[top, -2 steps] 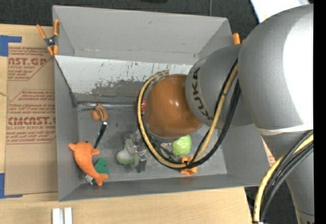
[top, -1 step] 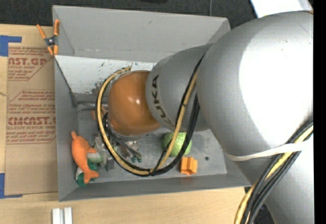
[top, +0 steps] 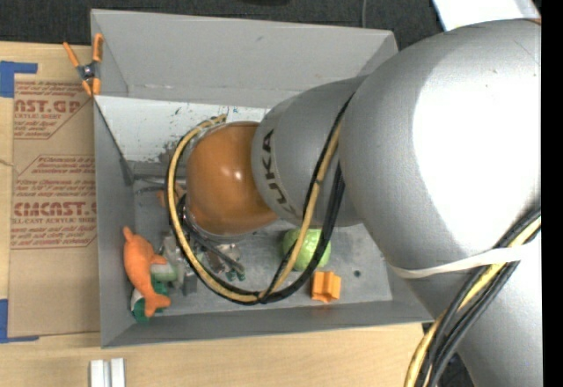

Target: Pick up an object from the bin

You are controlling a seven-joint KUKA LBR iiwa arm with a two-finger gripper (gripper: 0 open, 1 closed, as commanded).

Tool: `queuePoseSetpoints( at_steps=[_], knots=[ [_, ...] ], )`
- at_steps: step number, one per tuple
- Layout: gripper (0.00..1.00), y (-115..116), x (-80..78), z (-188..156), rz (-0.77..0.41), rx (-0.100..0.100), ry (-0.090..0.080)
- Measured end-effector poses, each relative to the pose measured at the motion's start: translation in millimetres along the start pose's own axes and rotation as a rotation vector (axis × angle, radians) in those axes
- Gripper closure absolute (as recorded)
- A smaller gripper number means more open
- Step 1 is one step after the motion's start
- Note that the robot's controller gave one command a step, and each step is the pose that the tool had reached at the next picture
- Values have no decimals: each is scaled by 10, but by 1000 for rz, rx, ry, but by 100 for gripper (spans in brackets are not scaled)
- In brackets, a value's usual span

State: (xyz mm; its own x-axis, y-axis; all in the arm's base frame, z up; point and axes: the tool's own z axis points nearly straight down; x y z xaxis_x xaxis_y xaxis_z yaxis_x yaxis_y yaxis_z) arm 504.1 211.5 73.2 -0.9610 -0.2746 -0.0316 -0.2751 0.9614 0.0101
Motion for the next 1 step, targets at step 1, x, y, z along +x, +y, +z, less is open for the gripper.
queuePoseSetpoints(
  at_steps=[1],
  knots=[
    [100, 38, -165, 16, -34, 2, 8]
  ],
)
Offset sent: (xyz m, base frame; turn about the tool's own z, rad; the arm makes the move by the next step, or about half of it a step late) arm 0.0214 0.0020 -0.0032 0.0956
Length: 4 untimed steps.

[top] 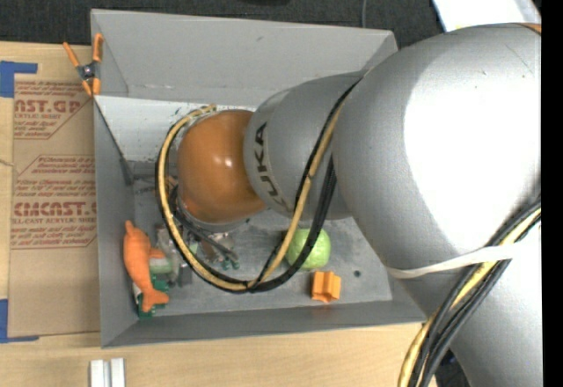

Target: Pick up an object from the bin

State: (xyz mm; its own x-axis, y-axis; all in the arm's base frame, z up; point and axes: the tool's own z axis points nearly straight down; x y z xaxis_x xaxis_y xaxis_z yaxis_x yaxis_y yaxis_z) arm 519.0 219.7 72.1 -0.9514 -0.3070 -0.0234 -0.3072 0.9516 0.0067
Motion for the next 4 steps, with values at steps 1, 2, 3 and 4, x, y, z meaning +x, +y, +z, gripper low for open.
queuePoseSetpoints(
  at_steps=[1, 2, 3, 4],
  knots=[
    [100, 17, -342, 6, 4, -2, -6],
    [100, 113, -283, -8, -204, 3, -17],
    [100, 159, -169, -15, -305, 2, -24],
    [100, 87, 2, -22, -181, -1, -33]
  ],
)
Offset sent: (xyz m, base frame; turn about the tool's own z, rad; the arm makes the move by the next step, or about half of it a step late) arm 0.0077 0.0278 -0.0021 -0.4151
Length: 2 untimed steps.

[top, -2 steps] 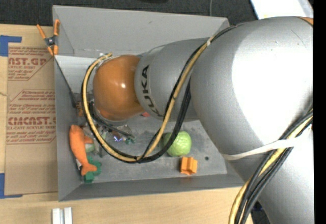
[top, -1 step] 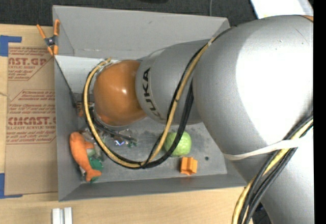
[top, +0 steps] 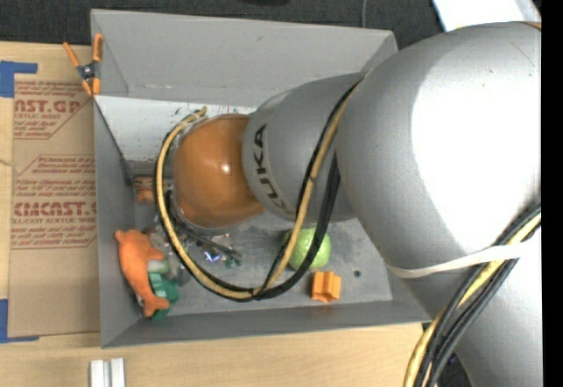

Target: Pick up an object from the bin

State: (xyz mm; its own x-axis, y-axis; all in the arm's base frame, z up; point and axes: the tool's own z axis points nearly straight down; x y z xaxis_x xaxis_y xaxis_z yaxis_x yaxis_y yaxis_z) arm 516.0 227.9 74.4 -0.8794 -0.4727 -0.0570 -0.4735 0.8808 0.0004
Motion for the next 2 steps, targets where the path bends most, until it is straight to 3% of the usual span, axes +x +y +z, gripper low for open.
queuePoseSetpoints(
  at_steps=[1, 2],
  knots=[
    [100, -135, 167, -9, -314, -1, -5],
    [100, -219, 233, -8, -250, -4, -5]
  ],
)
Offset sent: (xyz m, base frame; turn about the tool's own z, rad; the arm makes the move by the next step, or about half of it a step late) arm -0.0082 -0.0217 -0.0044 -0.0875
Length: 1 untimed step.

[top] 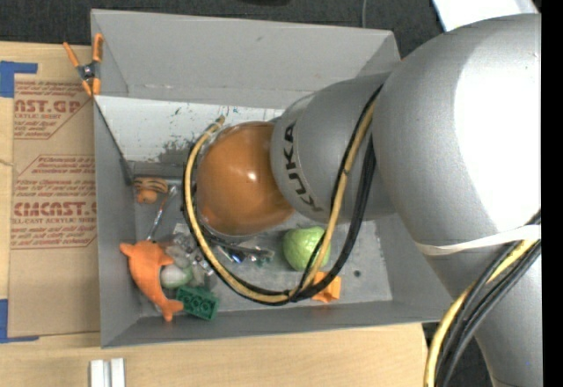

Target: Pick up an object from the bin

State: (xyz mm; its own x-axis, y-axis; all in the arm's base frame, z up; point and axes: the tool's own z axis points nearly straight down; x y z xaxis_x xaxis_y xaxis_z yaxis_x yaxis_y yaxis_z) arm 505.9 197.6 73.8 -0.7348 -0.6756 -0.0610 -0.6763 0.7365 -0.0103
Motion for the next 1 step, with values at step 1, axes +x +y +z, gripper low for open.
queuePoseSetpoints(
  at_steps=[1],
  knots=[
    [100, 254, -99, 13, 163, 5, -7]
  ],
)
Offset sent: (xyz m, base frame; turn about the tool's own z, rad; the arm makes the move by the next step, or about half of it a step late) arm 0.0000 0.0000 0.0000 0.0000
